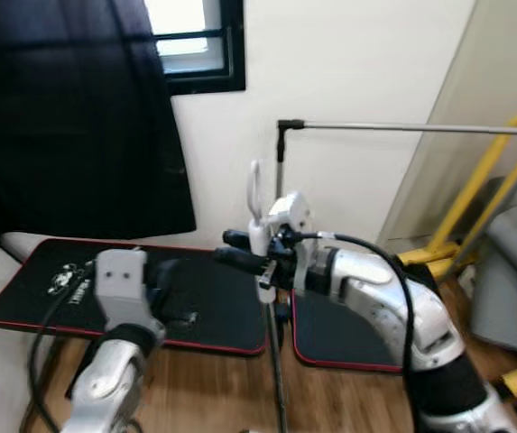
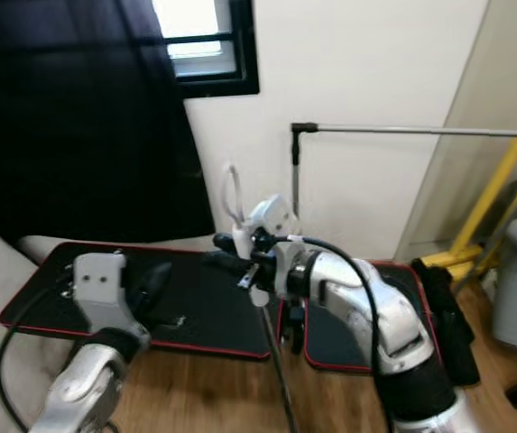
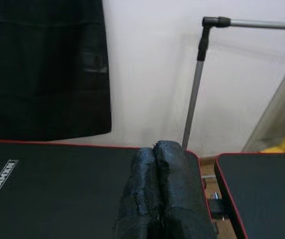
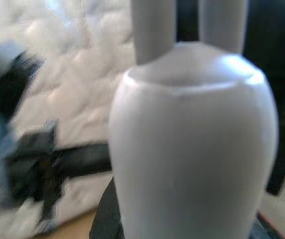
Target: Sweep floor
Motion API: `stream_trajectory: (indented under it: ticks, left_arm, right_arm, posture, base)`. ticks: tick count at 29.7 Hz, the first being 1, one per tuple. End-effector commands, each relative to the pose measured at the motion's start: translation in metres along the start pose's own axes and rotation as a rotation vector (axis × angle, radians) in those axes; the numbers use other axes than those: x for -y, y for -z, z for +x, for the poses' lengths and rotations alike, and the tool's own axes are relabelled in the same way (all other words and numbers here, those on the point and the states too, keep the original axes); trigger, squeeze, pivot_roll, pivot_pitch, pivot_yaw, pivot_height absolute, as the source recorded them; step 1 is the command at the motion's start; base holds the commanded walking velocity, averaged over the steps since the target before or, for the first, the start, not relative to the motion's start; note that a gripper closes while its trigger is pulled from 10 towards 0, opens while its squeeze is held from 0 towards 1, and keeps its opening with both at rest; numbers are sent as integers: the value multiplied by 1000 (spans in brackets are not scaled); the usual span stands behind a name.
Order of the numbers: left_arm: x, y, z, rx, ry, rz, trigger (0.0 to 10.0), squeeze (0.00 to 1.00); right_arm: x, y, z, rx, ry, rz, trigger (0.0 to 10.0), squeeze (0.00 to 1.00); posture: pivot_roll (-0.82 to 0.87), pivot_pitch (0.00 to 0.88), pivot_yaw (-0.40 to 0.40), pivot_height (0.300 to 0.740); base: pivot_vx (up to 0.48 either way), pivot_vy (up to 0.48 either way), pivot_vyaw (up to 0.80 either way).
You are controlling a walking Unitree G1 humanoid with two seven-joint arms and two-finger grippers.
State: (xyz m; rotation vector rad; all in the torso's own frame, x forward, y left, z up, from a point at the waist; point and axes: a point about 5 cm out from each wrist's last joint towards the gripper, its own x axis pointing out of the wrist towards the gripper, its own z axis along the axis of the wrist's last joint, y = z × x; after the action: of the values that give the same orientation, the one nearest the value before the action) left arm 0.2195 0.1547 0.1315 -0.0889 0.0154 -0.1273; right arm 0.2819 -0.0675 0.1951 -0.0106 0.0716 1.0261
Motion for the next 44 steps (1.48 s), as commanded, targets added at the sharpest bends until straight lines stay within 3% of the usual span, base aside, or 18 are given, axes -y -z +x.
stream_trajectory:
  ticks: [1, 9, 13, 35, 44]
  left_arm:
    - [3, 3, 0, -16, 9, -12, 10000, 0]
    - [1, 3, 1, -25, 1, 2, 10000, 0]
    - [1, 4, 1, -32, 1, 7, 10000, 0]
    - [1, 5, 1, -48, 2, 12, 10000, 0]
    - [1, 4, 1, -41, -3, -3, 10000, 0]
  right_arm:
    - [10, -4, -2, 9, 79, -15, 10000, 0]
    - [33, -5, -4, 14, 269, 23, 10000, 0]
    - [38, -5, -4, 20, 307, 31, 10000, 0]
    - [41, -2, -2, 31, 371, 40, 10000, 0]
    - [55, 0, -8, 20, 479, 34, 10000, 0]
  posture:
    - [5, 55, 6, 740]
    - [6, 57, 10, 740]
    - [7, 56, 11, 740]
    - [13, 51, 15, 740]
    - [11, 59, 13, 740]
  base:
    - [0, 0, 0]
    - [0, 0, 0]
    - [0, 76, 0]
    - [0, 401, 0]
    - [0, 0, 0]
